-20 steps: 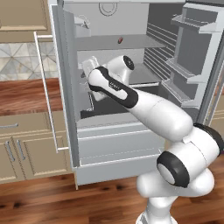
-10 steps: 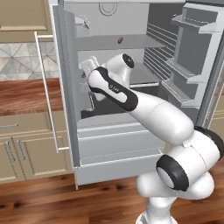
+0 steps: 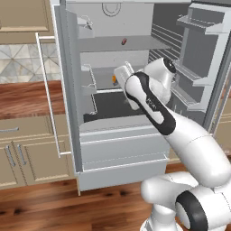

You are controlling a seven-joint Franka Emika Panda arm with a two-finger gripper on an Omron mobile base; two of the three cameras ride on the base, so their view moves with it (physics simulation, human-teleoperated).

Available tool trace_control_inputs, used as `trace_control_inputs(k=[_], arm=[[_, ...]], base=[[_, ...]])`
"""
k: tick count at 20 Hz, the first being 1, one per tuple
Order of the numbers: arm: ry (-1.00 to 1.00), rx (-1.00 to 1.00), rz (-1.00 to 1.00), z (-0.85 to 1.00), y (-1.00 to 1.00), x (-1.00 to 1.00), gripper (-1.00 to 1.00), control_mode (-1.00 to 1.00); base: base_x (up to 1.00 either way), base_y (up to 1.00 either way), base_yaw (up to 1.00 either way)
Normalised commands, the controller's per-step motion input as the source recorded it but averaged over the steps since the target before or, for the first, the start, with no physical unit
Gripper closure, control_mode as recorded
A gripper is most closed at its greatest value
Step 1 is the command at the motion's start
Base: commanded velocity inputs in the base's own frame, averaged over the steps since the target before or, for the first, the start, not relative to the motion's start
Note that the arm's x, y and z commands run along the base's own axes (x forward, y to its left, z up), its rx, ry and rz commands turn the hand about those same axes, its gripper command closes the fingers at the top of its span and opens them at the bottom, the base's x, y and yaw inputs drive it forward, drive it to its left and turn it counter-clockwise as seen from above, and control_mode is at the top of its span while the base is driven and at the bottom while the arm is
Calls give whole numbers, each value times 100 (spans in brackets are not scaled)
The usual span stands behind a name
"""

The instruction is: Retrieve the sausage and cheese from the fridge and place them on the cutting board on the counter.

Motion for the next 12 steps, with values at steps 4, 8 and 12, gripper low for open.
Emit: trace_control_inputs(k=[4,8,12], arm=[[-1,-40,10,0,-100,-20,-100,-100],[-2,-50,29,0,-80,-62,-100,-100],[-1,-51,33,0,-35,-83,-100,-100]], base=[[0,0,0],[0,0,0],[0,0,0]])
